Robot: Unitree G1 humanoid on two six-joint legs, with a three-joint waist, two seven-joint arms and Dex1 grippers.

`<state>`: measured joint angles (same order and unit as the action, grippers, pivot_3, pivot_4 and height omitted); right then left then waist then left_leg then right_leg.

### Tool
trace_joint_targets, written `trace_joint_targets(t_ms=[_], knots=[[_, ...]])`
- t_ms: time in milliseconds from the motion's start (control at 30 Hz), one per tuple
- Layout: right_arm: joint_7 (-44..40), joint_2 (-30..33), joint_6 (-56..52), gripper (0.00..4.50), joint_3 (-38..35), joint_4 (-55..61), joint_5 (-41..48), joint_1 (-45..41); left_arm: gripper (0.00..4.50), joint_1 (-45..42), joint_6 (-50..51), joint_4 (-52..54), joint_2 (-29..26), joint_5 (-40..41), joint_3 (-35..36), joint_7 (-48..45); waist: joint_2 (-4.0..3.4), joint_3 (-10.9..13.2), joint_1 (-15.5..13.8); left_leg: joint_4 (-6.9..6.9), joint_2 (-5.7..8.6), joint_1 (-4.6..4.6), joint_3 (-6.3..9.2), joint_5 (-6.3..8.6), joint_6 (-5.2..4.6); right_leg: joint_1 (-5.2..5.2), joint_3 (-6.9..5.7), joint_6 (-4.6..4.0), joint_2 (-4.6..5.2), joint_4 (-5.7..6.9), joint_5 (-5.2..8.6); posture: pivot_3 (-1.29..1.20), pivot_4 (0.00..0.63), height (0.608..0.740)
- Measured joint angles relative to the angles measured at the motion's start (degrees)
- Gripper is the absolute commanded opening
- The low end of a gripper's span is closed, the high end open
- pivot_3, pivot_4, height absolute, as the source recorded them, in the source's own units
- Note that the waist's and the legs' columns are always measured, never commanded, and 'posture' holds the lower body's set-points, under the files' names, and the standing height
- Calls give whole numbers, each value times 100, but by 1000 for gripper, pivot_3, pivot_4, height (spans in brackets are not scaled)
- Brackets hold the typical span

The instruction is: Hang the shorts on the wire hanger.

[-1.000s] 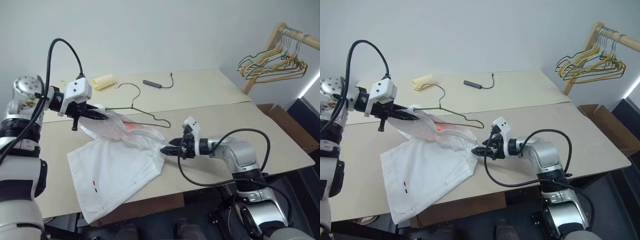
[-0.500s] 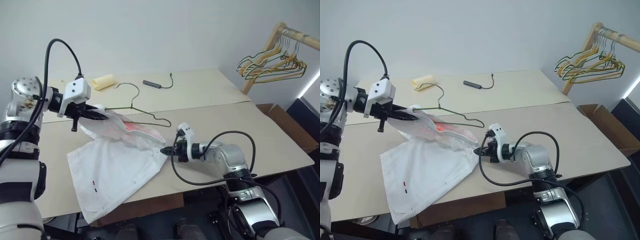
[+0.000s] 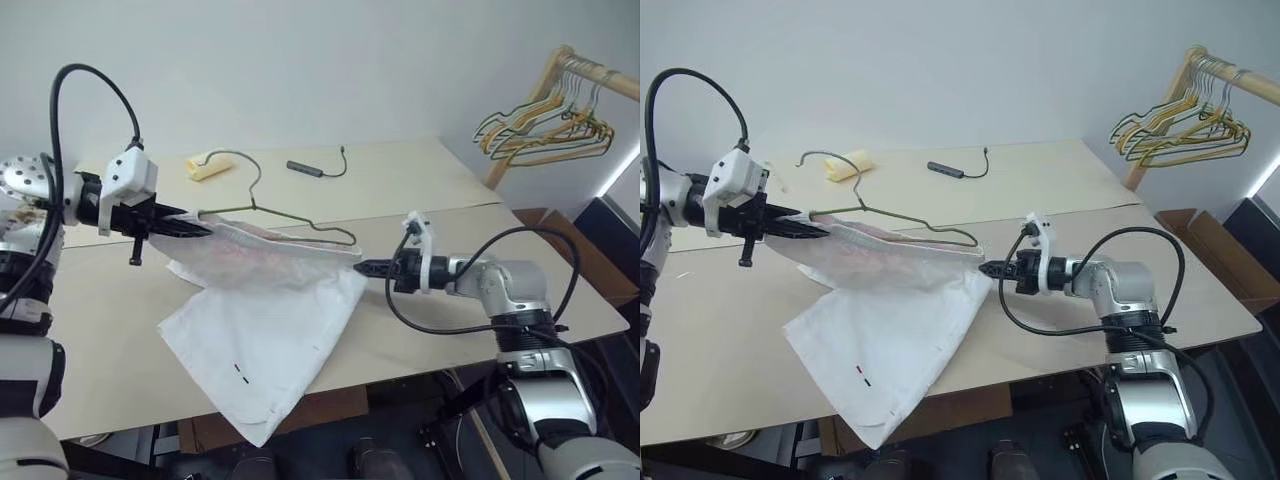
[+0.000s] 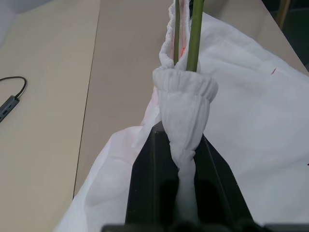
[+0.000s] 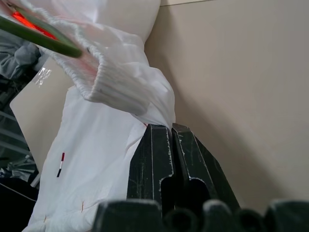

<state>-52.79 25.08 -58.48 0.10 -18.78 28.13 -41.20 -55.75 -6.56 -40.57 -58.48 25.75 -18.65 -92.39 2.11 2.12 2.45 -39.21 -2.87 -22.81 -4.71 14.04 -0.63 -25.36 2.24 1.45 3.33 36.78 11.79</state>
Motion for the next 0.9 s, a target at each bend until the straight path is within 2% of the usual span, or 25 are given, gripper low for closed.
trace_joint_targets(t_ms=[200, 333, 567, 900], knots=[[-140, 172, 95, 63, 42, -146, -37, -126, 0, -1, -105, -18, -10, 16, -164, 0, 0, 0, 1, 0, 0, -3, 0, 0, 0, -2, 0, 0, -1, -2, 0, 42, 0, 740], [-231, 308, 200, 63, 103, -113, -48, -123, 0, -34, -152, -237, 7, -336, -194, 0, 0, 0, -2, 0, 0, -3, -1, 0, 0, -2, 0, 1, 0, -1, 1, 39, 0, 740], [-392, 624, 534, 63, 425, 392, -254, -12, 0, -180, -362, -707, 350, -1034, 82, 34, 0, 0, -10, 0, 0, -4, -2, 0, 0, -3, -1, 10, 0, -2, 6, 33, 0, 740], [-575, 910, 1088, 63, 843, 655, -523, 95, 0, -188, -302, -823, 483, -1154, 385, 6, 0, 0, -1, 0, 0, -4, -2, 0, 0, -4, 0, 9, 0, -1, 6, 38, 0, 740]])
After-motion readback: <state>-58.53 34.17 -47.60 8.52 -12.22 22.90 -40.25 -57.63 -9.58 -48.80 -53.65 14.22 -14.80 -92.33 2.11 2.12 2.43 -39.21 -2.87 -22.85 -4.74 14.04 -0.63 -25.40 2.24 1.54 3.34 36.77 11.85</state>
